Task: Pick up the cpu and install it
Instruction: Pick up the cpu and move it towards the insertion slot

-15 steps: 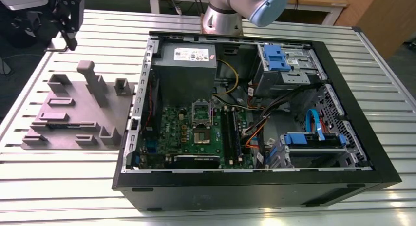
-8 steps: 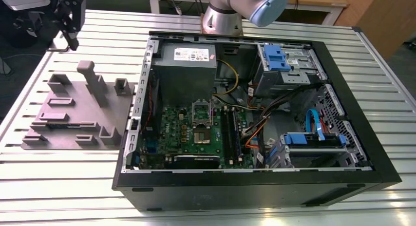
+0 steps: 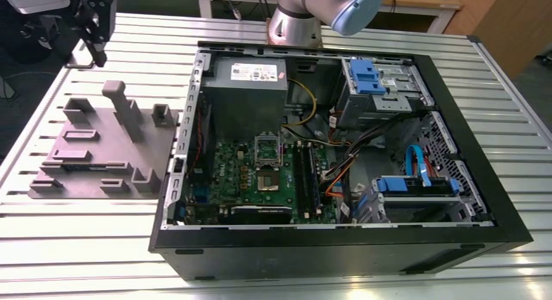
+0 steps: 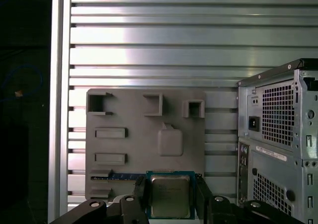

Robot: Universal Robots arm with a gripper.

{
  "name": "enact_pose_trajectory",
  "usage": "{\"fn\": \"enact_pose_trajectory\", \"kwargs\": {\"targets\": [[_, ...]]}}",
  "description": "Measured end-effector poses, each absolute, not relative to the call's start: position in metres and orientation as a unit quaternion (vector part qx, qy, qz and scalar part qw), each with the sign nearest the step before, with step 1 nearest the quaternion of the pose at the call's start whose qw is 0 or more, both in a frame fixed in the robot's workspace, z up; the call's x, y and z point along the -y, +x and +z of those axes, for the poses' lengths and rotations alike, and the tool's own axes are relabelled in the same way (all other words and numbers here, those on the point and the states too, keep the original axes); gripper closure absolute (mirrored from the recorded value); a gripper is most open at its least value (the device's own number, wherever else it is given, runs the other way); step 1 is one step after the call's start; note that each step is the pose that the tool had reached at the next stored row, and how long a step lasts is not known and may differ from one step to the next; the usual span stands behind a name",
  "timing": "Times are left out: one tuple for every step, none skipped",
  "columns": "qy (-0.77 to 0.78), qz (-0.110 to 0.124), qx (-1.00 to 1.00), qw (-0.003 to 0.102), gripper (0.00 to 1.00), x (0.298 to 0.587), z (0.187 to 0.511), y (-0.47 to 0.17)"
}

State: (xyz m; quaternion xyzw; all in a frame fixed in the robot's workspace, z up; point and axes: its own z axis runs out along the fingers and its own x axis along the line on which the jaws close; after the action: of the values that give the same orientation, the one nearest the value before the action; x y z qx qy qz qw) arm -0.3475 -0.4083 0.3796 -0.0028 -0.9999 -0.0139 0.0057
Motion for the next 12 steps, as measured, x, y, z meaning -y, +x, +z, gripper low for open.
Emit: {"fn": "enact_pose_trajectory", "kwargs": {"targets": [[-0.003,-0.014,1.0,0.006,0.53,0.4083,0.3796,-0.3472],[-0.003,-0.014,1.0,0.006,0.53,0.4083,0.3796,-0.3469],[-0.003,-0.014,1.0,0.006,0.53,0.4083,0.3796,-0.3465],[-0.003,-0.014,1.0,0.006,0.53,0.4082,0.3796,-0.3462],[-0.003,-0.014,1.0,0.006,0.53,0.4083,0.3796,-0.3459],[-0.003,-0.014,1.0,0.006,0.53,0.4083,0.3795,-0.3455],[-0.003,-0.014,1.0,0.006,0.53,0.4082,0.3796,-0.3452],[-0.003,-0.014,1.0,0.006,0.53,0.4083,0.3795,-0.3449],[-0.003,-0.014,1.0,0.006,0.53,0.4083,0.3796,-0.3446],[-0.003,-0.014,1.0,0.006,0.53,0.4082,0.3796,-0.3443],[-0.003,-0.014,1.0,0.006,0.53,0.4082,0.3796,-0.3439],[-0.003,-0.014,1.0,0.006,0.53,0.4083,0.3795,-0.3435]]}}
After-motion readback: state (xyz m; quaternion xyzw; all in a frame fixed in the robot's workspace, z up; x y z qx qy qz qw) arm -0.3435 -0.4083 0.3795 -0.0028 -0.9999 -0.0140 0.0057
